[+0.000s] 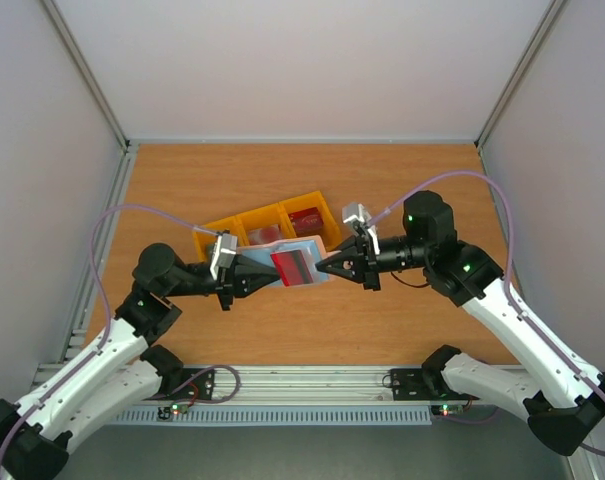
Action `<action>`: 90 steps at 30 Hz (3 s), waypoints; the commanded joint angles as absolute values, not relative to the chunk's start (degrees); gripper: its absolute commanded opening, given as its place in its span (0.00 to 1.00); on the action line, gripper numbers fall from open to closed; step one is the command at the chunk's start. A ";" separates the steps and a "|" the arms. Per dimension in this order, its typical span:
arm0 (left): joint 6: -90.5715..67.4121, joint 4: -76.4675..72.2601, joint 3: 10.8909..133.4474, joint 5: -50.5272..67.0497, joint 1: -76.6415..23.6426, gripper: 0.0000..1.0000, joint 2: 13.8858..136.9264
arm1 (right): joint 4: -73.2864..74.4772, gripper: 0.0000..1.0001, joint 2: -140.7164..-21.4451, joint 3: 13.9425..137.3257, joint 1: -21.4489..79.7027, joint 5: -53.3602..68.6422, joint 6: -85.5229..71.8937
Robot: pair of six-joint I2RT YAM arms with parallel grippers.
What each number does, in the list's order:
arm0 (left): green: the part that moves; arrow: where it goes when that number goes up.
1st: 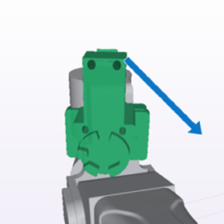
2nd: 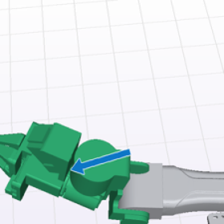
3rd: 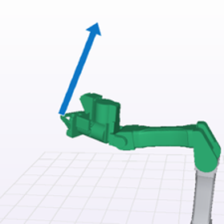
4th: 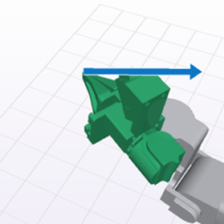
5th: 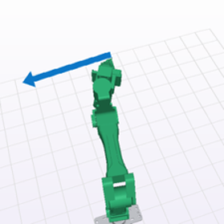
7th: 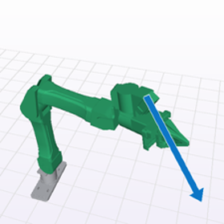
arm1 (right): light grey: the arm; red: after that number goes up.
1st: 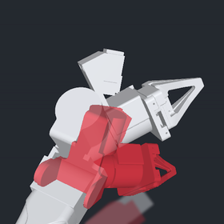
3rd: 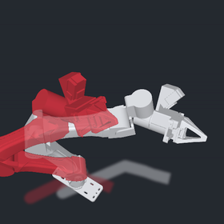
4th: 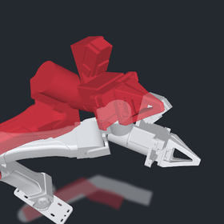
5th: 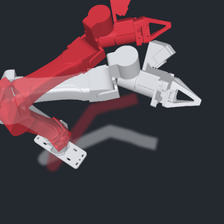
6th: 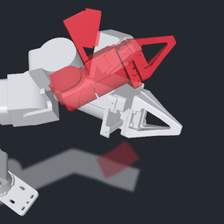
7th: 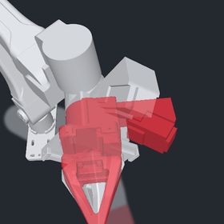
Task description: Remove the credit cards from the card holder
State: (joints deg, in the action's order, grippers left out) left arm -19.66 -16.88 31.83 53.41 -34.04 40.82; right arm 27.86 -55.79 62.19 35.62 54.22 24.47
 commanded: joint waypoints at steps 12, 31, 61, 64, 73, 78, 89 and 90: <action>-20.98 -22.99 31.38 55.06 -34.05 0.23 41.61 | 23.17 0.01 -55.88 61.88 35.29 59.15 21.68; -21.09 -7.73 32.12 49.51 -31.94 0.00 37.56 | 25.28 0.01 -52.59 57.26 28.94 50.61 17.49; 16.01 6.92 33.61 29.85 -28.68 0.00 33.82 | 3.61 0.09 -79.80 24.29 20.83 56.13 -15.19; 40.06 5.14 31.66 12.69 -32.85 0.00 34.21 | 8.94 0.24 -79.06 25.09 19.98 51.21 -13.32; 94.34 -38.16 14.05 17.02 -38.23 0.00 38.17 | 37.87 0.52 -64.39 37.37 18.11 33.18 -5.94; 103.15 -41.97 13.57 23.88 -38.49 0.00 38.61 | 47.57 0.57 -57.41 48.31 18.16 27.65 -1.02; 108.67 -41.93 13.44 26.52 -40.59 0.00 39.75 | 24.05 0.98 -64.73 62.10 39.42 46.51 -2.03; 108.22 -41.78 13.78 26.09 -40.73 0.00 39.66 | 23.80 0.98 -65.30 62.01 39.55 45.80 -1.81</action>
